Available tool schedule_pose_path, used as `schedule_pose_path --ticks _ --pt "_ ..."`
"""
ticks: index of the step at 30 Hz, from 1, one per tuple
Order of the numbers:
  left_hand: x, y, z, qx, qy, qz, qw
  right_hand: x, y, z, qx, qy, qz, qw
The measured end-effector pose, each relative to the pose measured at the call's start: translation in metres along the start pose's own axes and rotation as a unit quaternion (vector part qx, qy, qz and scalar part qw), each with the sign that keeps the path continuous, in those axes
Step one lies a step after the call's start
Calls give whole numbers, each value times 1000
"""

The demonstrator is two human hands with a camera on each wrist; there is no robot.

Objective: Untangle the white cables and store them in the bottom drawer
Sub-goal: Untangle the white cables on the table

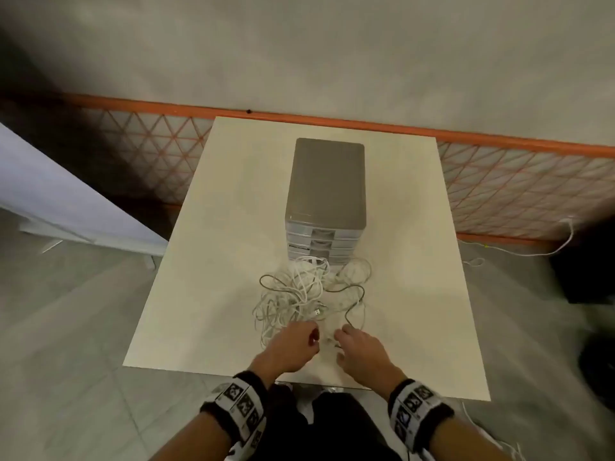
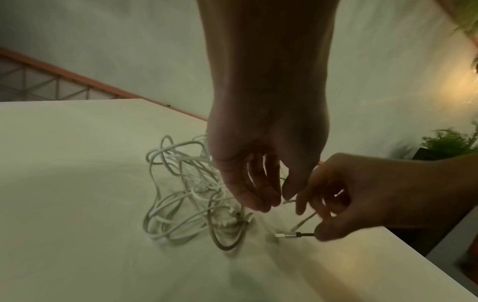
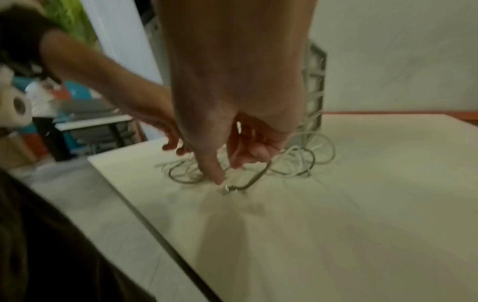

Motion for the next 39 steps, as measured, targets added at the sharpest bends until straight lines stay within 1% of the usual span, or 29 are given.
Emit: schedule_pose_path --ticks 2,4,5,6,7,8,10,11,12,13,15,17,19,21,22,23,24,25,26,27,29,30,31,32,33,35,36,38,39 --pt "2 -3 -1 -12 18 -15 1000 7 -2 4 -44 -7 11 999" --pt "0 -5 -6 -30 23 -29 999 11 -4 6 -78 -12 12 997" --pt "0 -6 -7 -39 25 -29 999 12 -4 6 -77 -11 13 997" --pt "-1 -7 -9 -40 31 -19 999 13 -3 4 -66 6 14 998" --pt "-1 -7 -11 -30 40 0 999 13 -2 -1 -45 38 19 998" --pt "-2 -4 -14 -19 45 22 999 12 0 -6 -13 92 21 995" --pt "-4 8 -23 -24 69 67 995 7 0 -23 57 196 6 979" --pt "-5 16 -30 -52 84 90 991 4 0 -31 94 232 -7 968" --pt "-6 25 -36 -103 103 113 983 1 -1 -38 140 254 -15 957" --pt "-7 31 -43 -172 125 117 970 -2 -1 -45 192 259 -12 946" --pt "-7 35 -53 -320 168 79 929 -5 -3 -57 301 262 1 917" --pt "-10 35 -62 -417 209 47 883 -7 -10 -69 400 271 4 876" --pt "-13 38 -70 -456 236 49 857 -7 -19 -78 450 294 6 843" --pt "-16 43 -79 -465 253 66 846 -5 -29 -88 478 312 4 821" --pt "-17 46 -82 -474 254 73 840 -3 -34 -92 487 316 -1 814" --pt "-17 49 -86 -490 252 75 831 1 -38 -96 486 313 -10 816" --pt "-19 51 -90 -502 254 70 824 5 -42 -98 476 302 -22 825" --pt "-21 51 -97 -515 263 67 813 9 -44 -97 461 285 -37 840" --pt "-23 50 -107 -535 279 67 795 13 -44 -93 444 266 -50 854" --pt "-26 48 -119 -569 294 67 765 16 -40 -89 429 247 -60 867" --pt "-35 40 -148 -637 328 58 695 20 -23 -79 390 226 -68 890" --pt "-39 35 -161 -647 349 54 676 21 -13 -75 366 222 -67 901" --pt "-45 32 -170 -639 366 51 674 22 -5 -74 340 219 -68 912" --pt "-49 29 -174 -617 378 50 688 23 0 -76 313 215 -71 922" --pt "-52 28 -174 -582 382 56 716 24 4 -80 291 217 -73 929" --pt "-54 27 -166 -477 374 74 792 27 6 -95 274 240 -78 928" --pt "-52 27 -158 -419 355 84 832 27 3 -103 272 251 -86 925" --pt "-42 29 -138 -288 281 87 911 24 -9 -118 276 266 -114 916" --pt "-37 31 -128 -210 249 77 942 22 -16 -125 282 274 -131 910"
Point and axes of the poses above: each hand's wrist, its own x-axis towards the middle knuckle, its own z-axis out of the palm, y = z × x, the point moved 5 cm from there along x, towards the middle knuckle, and after that the axes turned 5 degrees about y, right-handed, at the moved point
